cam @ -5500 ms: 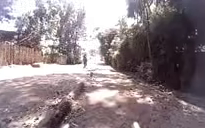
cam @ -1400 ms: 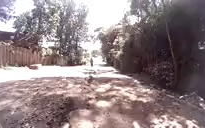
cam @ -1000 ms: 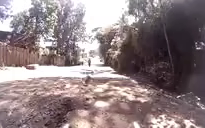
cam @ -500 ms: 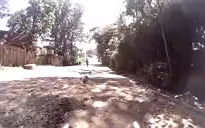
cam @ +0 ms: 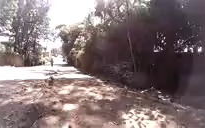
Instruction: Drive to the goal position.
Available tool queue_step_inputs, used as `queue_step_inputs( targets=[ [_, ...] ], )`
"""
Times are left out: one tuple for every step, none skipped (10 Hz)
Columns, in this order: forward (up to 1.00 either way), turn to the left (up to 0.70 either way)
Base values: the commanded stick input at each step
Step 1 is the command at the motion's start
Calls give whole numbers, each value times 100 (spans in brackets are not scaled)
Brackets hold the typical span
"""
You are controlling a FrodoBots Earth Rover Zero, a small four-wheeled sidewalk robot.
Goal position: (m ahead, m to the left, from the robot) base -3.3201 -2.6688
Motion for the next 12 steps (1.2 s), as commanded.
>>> queue_step_inputs(
  targets=[
    [0,-70],
    [0,-70],
    [0,-70],
    [0,-70],
    [0,-70],
    [0,-70],
    [0,-70],
    [0,-70],
    [0,-70],
    [0,-70],
    [0,-70],
    [0,-70]
  ],
)
